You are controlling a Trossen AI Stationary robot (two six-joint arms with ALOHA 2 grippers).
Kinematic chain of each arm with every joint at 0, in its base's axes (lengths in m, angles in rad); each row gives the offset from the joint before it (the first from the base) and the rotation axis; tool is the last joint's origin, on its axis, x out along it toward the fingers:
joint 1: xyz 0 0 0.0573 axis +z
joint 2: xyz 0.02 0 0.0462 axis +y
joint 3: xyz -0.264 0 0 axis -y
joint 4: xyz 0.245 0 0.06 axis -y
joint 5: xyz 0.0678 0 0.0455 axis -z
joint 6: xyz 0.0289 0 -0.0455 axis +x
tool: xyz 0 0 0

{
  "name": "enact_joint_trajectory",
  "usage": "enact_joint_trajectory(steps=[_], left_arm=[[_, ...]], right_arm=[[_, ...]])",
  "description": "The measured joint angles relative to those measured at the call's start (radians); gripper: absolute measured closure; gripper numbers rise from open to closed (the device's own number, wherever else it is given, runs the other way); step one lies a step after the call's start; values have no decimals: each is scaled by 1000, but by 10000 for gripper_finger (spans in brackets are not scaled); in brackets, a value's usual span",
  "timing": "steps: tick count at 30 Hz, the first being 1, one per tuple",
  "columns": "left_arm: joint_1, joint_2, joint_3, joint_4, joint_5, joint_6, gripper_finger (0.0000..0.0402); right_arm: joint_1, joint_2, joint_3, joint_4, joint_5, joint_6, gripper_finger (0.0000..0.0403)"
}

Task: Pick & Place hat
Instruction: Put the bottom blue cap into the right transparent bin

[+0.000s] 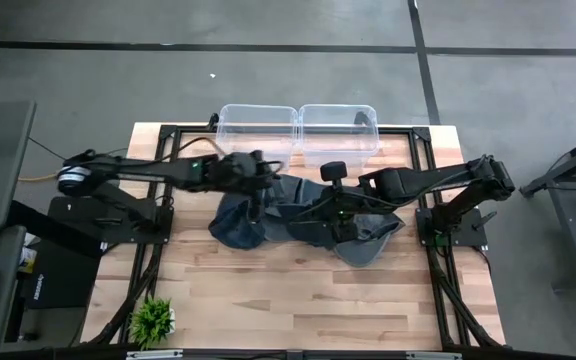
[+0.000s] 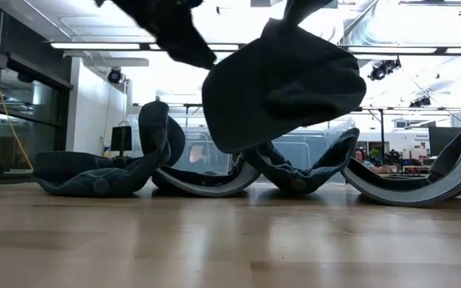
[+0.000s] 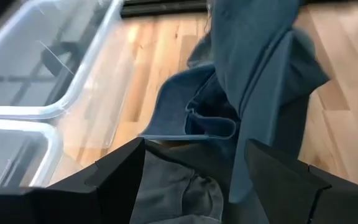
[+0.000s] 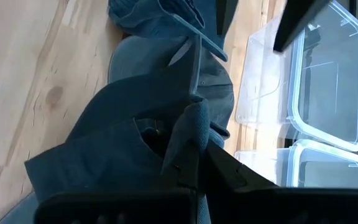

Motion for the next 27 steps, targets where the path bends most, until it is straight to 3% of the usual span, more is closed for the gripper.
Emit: enact_joint_trajectory(steps=[8, 12, 27], left_arm=[[9, 173, 234, -219, 91, 38, 128], [9, 197, 283, -279, 167, 39, 128], [8, 224, 333, -294, 262, 57, 128]], right_arm=[[0, 0, 0, -32, 2, 0, 403], [0, 0, 0, -33, 5, 0, 403], [-1, 0, 0, -11, 13, -7, 403]])
